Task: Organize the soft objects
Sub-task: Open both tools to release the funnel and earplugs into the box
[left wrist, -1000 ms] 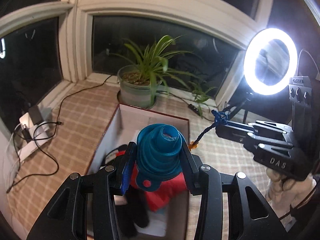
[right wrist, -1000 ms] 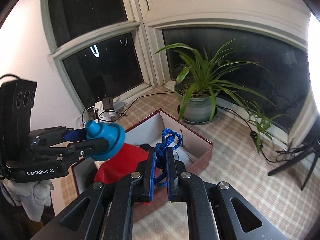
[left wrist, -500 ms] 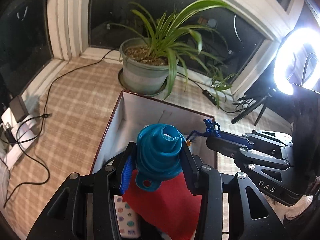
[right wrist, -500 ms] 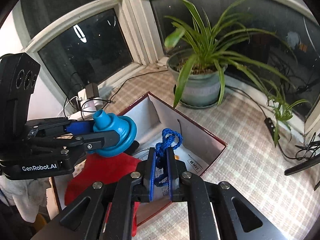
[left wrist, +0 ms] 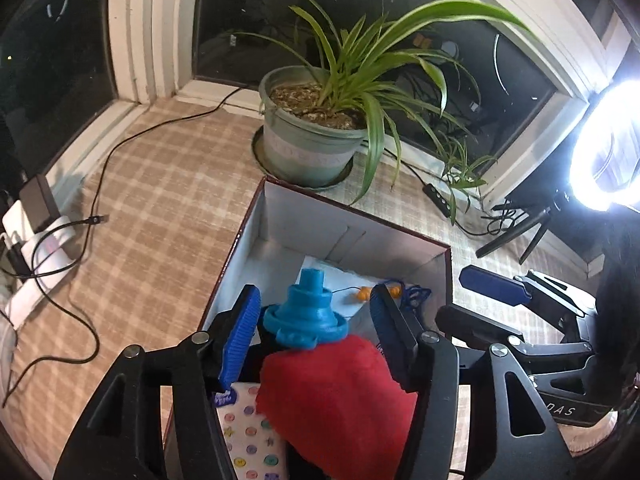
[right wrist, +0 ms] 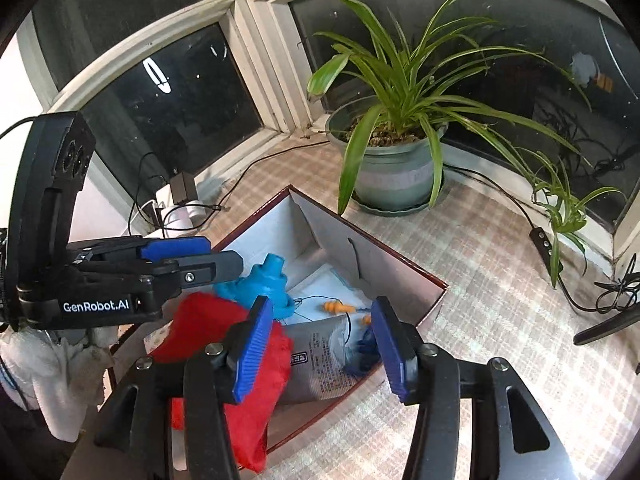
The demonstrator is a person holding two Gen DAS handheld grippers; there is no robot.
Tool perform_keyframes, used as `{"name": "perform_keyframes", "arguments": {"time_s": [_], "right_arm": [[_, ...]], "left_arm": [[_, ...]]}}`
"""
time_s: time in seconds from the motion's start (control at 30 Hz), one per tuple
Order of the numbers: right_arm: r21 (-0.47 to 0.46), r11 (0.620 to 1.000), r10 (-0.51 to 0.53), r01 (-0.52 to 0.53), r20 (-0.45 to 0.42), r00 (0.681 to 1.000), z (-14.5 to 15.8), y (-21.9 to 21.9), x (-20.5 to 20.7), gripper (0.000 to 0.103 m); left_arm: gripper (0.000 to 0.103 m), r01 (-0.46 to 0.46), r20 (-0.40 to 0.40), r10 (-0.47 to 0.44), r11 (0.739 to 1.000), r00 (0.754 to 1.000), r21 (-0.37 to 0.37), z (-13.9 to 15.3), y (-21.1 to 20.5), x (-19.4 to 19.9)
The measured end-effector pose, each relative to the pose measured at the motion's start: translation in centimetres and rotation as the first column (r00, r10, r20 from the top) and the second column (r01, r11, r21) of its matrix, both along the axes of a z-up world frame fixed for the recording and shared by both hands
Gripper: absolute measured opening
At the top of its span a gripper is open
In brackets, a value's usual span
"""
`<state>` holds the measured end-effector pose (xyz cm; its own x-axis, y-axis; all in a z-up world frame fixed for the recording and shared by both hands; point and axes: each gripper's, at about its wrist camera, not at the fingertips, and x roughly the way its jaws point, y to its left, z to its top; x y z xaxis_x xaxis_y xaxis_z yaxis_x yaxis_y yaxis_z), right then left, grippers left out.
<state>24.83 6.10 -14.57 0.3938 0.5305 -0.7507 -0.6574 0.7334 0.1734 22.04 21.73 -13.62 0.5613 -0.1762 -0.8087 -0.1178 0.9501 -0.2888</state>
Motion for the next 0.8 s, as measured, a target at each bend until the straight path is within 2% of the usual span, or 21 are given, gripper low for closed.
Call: {"name": "perform_keyframes", "arguments": {"time_s": [0.33, 0.53, 0.7, 0.8], "right_arm": [[0.018, 1.0, -0.006, 0.005, 0.041, 0.999, 1.6, -1.5, -2.6, 0.049], [0.054, 0.998, -0.021, 0.018, 0.07, 0.997, 2.9, -3.7, -5.8, 0.05], [0.093, 0.994, -0.073, 0.062, 0.119, 0.99, 4.6, -7.0, -8.8, 0.062], [0.112, 0.988, -0.122, 0.106, 0.155, 0.98, 5.7, -9.3, -10.6, 0.064]], "left_arm": [[0.056, -0.009, 0.05, 0.007, 0.999, 0.999, 0.036, 1.9, -0.7, -2.7], [0.056, -0.004, 0.137, -0.01, 0.995, 0.99, 0.101, 4.5, -2.6, -6.1], [0.056, -0.001, 0.231, -0.031, 0.99, 0.972, 0.14, 7.1, -5.3, -9.5], [0.056, -0.001, 0.276, -0.04, 0.989, 0.96, 0.146, 8.4, -6.9, -11.0]]}}
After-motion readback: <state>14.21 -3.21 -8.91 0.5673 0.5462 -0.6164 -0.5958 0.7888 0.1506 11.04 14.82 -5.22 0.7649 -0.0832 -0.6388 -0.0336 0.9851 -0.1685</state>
